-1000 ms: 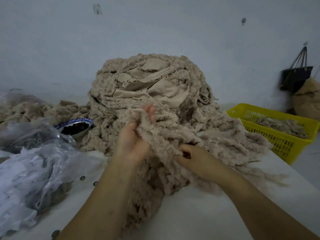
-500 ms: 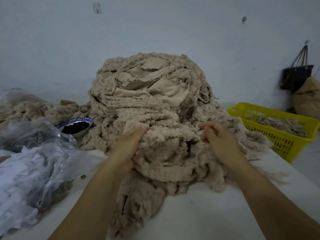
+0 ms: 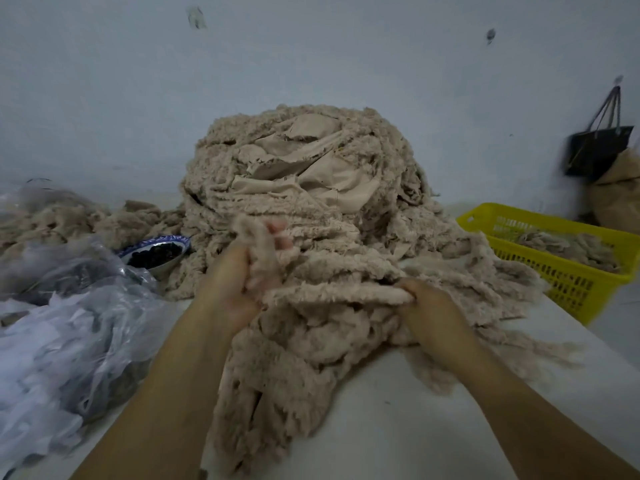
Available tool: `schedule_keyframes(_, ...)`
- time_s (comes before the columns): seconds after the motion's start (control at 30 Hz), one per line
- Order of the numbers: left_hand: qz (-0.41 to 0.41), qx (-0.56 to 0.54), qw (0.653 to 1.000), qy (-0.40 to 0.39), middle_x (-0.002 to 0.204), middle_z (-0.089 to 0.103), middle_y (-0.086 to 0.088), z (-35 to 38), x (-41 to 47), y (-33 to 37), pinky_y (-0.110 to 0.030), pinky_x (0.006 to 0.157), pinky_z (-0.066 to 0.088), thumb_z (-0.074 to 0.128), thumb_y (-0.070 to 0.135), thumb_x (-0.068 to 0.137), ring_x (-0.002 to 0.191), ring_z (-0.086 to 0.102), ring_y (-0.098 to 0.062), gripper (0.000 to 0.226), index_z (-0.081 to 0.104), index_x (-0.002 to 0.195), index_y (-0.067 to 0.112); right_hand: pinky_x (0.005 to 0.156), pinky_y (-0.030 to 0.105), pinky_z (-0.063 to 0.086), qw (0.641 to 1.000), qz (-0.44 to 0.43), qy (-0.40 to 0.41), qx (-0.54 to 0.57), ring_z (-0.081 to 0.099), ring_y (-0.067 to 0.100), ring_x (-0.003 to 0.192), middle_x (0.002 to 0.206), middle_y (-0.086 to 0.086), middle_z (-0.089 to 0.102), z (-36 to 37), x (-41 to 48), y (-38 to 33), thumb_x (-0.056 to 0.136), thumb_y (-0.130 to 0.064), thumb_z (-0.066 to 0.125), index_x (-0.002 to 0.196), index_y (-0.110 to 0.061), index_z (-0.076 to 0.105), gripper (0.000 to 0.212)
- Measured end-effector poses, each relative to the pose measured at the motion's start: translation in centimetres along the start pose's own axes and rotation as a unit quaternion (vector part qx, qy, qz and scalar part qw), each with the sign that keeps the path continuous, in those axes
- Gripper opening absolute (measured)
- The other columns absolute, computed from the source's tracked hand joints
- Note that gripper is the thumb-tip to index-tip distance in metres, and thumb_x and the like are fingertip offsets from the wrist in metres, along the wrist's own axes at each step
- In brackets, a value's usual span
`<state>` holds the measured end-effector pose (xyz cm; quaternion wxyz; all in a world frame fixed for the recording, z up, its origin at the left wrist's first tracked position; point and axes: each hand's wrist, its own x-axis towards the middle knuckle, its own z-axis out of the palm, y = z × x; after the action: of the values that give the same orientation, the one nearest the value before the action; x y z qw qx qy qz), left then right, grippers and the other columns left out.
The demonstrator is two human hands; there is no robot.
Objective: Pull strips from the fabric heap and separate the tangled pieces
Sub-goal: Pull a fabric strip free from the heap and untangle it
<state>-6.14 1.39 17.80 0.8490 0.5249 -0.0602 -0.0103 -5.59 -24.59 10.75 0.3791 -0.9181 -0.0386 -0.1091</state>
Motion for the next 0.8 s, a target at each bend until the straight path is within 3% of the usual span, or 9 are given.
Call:
schedule_keyframes(0.03,-0.022,0.139,0.990,0.024,0.080,0.071,0.001,0.0,-0.3,-0.8,-0.014,0.035,0.034,0.045,0.020,0.103,0.037,0.048,-0.003,0.027,0.072,0.103,0.016,0.062,0.025,0.043,0.999,-0.010,0.034,0.018,0.055,0.011,0.079,0.097,-0.002,0.065,-0.2,0.2,-0.4,0.094,-0.010,0.058,0.104,-0.024,0.066,0.019)
schedule_keyframes(0.1,-0.070,0.394,0.917,0.012,0.084,0.075,0.009,0.9,-0.8,-2.5,-0.016,0.048,0.046,0.056,0.044,0.099,0.057,0.066,-0.003,0.022,0.076,0.099,0.035,0.062,0.028,0.041,0.996,-0.041,0.068,0.048,0.054,0.011,0.079,0.096,-0.004,0.061,-0.1,0.3,-1.7,0.091,-0.005,0.055,0.105,-0.022,0.064,0.024)
schedule_keyframes(0.2,-0.095,0.520,0.846,-0.072,0.083,0.066,0.022,2.2,-0.8,-4.4,-0.006,0.054,0.045,0.068,0.064,0.082,0.059,0.061,0.015,0.029,0.071,0.091,0.037,0.068,0.039,0.049,0.992,-0.083,0.083,0.044,0.055,0.021,0.084,0.096,-0.003,0.058,-0.1,0.1,-2.9,0.091,-0.003,0.052,0.106,-0.020,0.061,0.025)
schedule_keyframes(0.3,-0.063,0.457,0.887,0.000,0.076,0.063,0.020,2.2,-0.5,-3.1,-0.009,0.057,0.046,0.074,0.056,0.081,0.060,0.058,0.014,0.023,0.072,0.079,0.033,0.067,0.038,0.048,0.991,-0.096,0.089,-0.023,0.054,0.020,0.083,0.099,-0.001,0.060,-0.1,-0.2,-2.0,0.090,-0.005,0.057,0.110,-0.019,0.059,0.025)
schedule_keyframes(0.4,-0.052,0.298,0.952,0.046,0.107,0.075,0.002,1.6,-0.5,-2.0,-0.028,0.083,0.055,0.079,0.050,0.074,0.095,0.071,-0.011,0.043,0.076,0.105,0.020,0.060,0.034,0.043,0.990,-0.082,0.047,-0.104,0.055,0.020,0.080,0.095,0.001,0.059,1.0,-0.6,-0.6,0.097,-0.022,0.056,0.119,-0.021,0.051,0.023)
schedule_keyframes(0.5,-0.052,0.121,0.989,0.066,0.105,0.076,-0.012,1.1,-1.1,-2.1,-0.035,0.080,0.059,0.080,0.041,0.068,0.093,0.073,-0.027,0.045,0.076,0.101,0.011,0.053,0.031,0.034,0.991,-0.073,0.037,-0.108,0.053,0.018,0.068,0.079,-0.004,0.055,2.2,-0.9,0.7,0.101,-0.030,0.049,0.120,-0.022,0.049,0.020)
schedule_keyframes(0.6,-0.032,-0.067,0.993,0.093,0.113,0.073,-0.012,-0.1,-1.1,-1.3,-0.037,0.084,0.061,0.072,0.034,0.084,0.099,0.071,-0.026,0.037,0.074,0.110,0.007,0.051,0.029,0.032,0.993,-0.021,0.034,-0.114,0.052,0.019,0.067,0.070,-0.006,0.050,2.5,-1.0,2.8,0.103,-0.023,0.046,0.113,-0.020,0.052,0.012)
schedule_keyframes(0.7,-0.015,-0.083,0.995,0.058,0.075,0.075,-0.002,-0.3,-1.0,-0.5,-0.020,0.049,0.054,0.065,0.028,0.089,0.060,0.071,-0.010,0.021,0.079,0.079,0.016,0.050,0.027,0.029,0.996,-0.001,0.025,-0.087,0.049,0.019,0.062,0.065,-0.006,0.046,2.3,-0.9,3.2,0.103,-0.024,0.046,0.096,-0.020,0.047,0.007)
schedule_keyframes(0.8,-0.023,-0.089,0.994,0.057,0.087,0.076,-0.002,0.1,-0.8,-0.9,-0.023,0.056,0.056,0.069,0.028,0.087,0.069,0.073,-0.012,0.019,0.075,0.102,0.016,0.055,0.029,0.034,1.000,0.009,0.004,-0.023,0.052,0.020,0.067,0.067,-0.004,0.049,2.0,-0.5,2.3,0.103,-0.029,0.048,0.086,-0.027,0.046,0.017)
